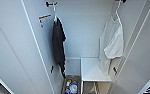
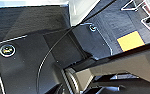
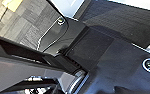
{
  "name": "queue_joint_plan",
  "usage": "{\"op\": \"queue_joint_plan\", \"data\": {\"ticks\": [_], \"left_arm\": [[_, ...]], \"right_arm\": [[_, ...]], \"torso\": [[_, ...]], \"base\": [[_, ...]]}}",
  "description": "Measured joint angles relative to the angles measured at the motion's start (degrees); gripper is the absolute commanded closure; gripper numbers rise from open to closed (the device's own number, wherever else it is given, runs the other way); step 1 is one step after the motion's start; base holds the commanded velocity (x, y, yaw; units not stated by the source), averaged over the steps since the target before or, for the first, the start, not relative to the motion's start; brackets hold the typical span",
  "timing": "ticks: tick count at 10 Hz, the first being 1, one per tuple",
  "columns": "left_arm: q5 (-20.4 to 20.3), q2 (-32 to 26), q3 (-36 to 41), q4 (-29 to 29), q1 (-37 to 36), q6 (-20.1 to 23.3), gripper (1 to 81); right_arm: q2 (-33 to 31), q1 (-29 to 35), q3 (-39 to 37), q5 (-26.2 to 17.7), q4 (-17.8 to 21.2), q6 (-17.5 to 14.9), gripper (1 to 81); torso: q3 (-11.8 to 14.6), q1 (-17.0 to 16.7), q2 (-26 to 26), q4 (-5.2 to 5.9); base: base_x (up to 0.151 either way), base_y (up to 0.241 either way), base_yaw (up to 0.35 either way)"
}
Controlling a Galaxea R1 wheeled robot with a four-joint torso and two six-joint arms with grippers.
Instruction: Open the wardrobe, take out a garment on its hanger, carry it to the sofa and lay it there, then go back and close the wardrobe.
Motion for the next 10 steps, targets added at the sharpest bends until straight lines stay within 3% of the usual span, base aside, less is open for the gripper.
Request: {"op": "queue_joint_plan", "data": {"ticks": [3,4,7,10], "left_arm": [[1.6,3.5,-6.9,0.0,0.3,0.0,1.0],[1.8,4.8,-8.1,0.0,0.3,0.0,1.0],[2.6,5.8,-8.2,0.0,0.8,-0.1,1.0],[2.7,5.5,-8.4,-0.3,0.9,-0.1,1.0]], "right_arm": [[1.8,1.1,0.3,-13.1,-17.5,-1.0,1.0],[2.2,1.5,1.0,-15.8,-21.6,-2.3,1.0],[2.9,5.0,2.4,-22.3,-32.1,-4.9,1.0],[2.0,7.2,8.6,-29.1,-37.8,-5.0,1.0]], "torso": [[0.0,0.0,0.0,0.0],[0.0,0.0,0.0,0.0],[0.0,0.0,0.0,0.0],[0.0,0.0,0.0,0.0]], "base": [[0.0,0.0,0.0],[0.0,0.0,0.0],[0.0,0.0,0.0],[0.0,0.0,0.0]]}}
